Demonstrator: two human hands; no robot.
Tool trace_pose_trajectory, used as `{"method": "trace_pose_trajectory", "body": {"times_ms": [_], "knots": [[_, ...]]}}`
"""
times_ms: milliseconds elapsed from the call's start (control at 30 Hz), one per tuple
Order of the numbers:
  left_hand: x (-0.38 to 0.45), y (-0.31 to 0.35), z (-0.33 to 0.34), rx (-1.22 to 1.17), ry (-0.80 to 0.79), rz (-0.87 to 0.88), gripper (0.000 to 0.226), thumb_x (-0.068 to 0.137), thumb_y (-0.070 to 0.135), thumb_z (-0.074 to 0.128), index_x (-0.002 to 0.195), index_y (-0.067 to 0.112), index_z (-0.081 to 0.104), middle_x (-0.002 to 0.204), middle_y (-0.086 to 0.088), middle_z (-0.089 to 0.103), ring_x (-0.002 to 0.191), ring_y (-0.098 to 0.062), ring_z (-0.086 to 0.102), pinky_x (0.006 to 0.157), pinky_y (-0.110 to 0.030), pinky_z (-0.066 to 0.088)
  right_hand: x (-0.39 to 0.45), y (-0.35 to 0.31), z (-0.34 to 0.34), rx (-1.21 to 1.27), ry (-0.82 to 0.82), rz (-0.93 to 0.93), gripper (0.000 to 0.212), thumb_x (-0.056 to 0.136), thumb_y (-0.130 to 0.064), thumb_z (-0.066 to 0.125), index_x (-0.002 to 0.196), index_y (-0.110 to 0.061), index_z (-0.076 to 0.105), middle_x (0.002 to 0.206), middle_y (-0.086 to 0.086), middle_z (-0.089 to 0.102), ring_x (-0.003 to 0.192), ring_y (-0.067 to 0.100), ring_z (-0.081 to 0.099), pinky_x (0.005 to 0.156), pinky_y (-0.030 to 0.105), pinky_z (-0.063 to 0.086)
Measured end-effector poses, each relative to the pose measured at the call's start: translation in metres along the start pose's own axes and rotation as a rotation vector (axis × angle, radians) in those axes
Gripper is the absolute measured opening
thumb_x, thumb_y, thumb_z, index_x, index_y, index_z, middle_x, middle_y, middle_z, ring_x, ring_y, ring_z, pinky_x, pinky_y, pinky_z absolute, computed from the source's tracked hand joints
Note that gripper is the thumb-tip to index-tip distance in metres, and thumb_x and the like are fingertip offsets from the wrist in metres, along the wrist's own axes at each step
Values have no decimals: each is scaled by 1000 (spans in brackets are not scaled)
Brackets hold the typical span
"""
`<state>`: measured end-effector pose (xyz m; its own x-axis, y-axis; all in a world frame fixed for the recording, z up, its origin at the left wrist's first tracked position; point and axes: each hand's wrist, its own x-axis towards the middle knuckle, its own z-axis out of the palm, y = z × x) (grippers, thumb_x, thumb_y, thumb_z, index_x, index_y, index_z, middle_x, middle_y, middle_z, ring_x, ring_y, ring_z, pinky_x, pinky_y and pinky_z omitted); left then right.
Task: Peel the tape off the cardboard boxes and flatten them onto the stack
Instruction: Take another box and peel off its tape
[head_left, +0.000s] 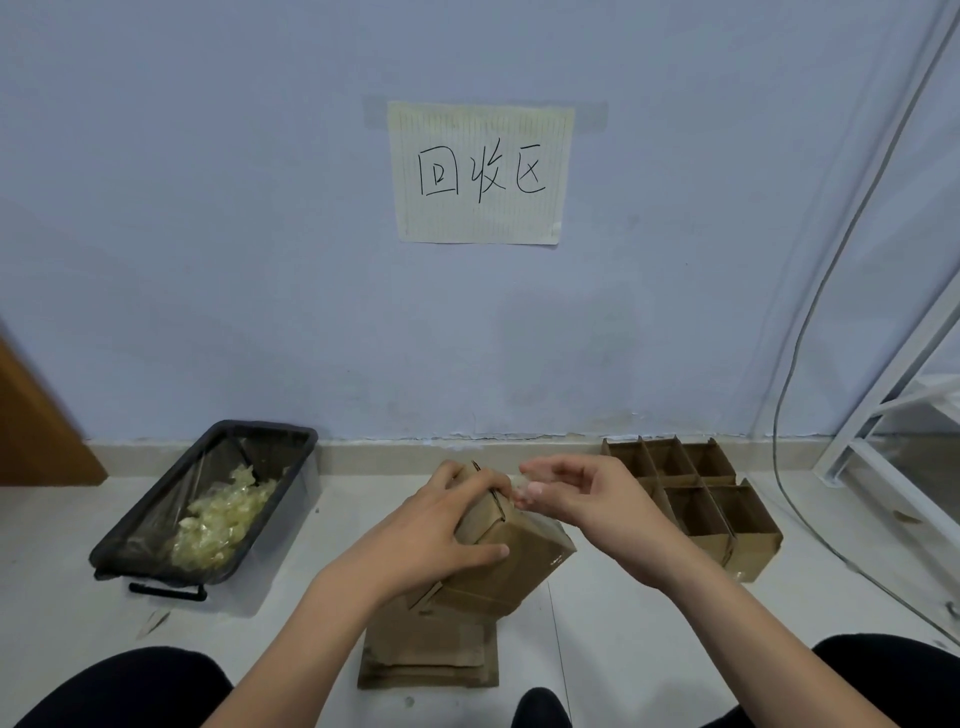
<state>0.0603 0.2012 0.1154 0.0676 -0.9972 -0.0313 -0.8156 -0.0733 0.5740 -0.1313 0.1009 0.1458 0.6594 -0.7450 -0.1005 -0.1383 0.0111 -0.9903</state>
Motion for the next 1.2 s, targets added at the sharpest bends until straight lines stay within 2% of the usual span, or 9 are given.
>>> {"method": "trace_pose_trajectory", "body": {"times_ms": [167, 300, 433, 533, 800, 900, 967, 1100, 1200], "knots": [[0, 2, 2, -8, -21, 17, 52, 83, 61, 68, 125, 64, 37, 129, 15, 37, 111, -10, 53, 93, -35, 53, 4, 5, -4, -268, 135, -72, 19, 76, -15, 86, 81, -5, 70, 72, 10, 71, 68, 21, 71, 73, 35, 59], [0, 1, 1, 12, -30, 16, 54, 84, 61, 67, 127, 65, 35, 131, 15, 36, 113, -11, 52, 93, -35, 53, 7, 10, -3, -353, 163, -85, 20, 76, -26, 86, 72, -13, 71, 82, -4, 72, 80, 10, 70, 80, 33, 58], [0, 1, 0, 13, -26, 12, 54, 84, 61, 67, 127, 65, 35, 131, 16, 36, 112, -11, 52, 92, -34, 53, 6, 8, 1, -144, 96, -76, 16, 81, -9, 81, 85, -6, 66, 88, 5, 77, 84, 18, 74, 86, 35, 59], [0, 2, 1, -1, -37, 14, 52, 83, 62, 67, 125, 66, 36, 130, 16, 37, 112, -10, 52, 93, -36, 53, 7, 9, -1, -134, 96, -84, 18, 90, -9, 71, 106, -18, 69, 83, 11, 75, 71, 20, 70, 77, 27, 58], [1, -3, 1, 30, -47, -2, 59, 83, 63, 67, 132, 64, 32, 132, 16, 36, 110, -8, 52, 92, -31, 51, 8, 11, 1, -172, -1, 7, 32, 97, -39, 60, 91, -14, 79, 88, 5, 75, 91, 20, 72, 98, 40, 52], [1, -3, 1, 28, -51, -3, 57, 83, 63, 67, 129, 64, 34, 130, 16, 37, 110, -8, 52, 92, -32, 51, 10, 9, -4, -111, -78, 19, 21, 95, -23, 65, 90, -7, 78, 95, 2, 71, 96, 20, 69, 102, 40, 51], [1, -3, 1, 25, -54, -4, 56, 82, 62, 67, 128, 64, 35, 129, 16, 38, 111, -9, 52, 94, -34, 52, 9, 9, -6, -226, -98, 4, 10, 91, -17, 70, 92, -15, 79, 94, -7, 74, 99, 15, 70, 95, 30, 53], [1, -2, 3, 21, -72, 1, 54, 82, 62, 68, 125, 65, 37, 127, 17, 38, 110, -8, 52, 93, -36, 52, 10, 15, -9, -280, 27, -6, 8, 86, -14, 76, 91, -19, 80, 83, -2, 77, 84, 13, 72, 86, 29, 57], [1, -1, 4, 27, -71, -1, 53, 82, 62, 67, 126, 64, 37, 127, 17, 38, 108, -8, 52, 92, -35, 52, 14, 18, -9, -401, 86, -73, 23, 84, -15, 77, 101, -31, 78, 82, -11, 73, 67, 9, 53, 72, 23, 50]]}}
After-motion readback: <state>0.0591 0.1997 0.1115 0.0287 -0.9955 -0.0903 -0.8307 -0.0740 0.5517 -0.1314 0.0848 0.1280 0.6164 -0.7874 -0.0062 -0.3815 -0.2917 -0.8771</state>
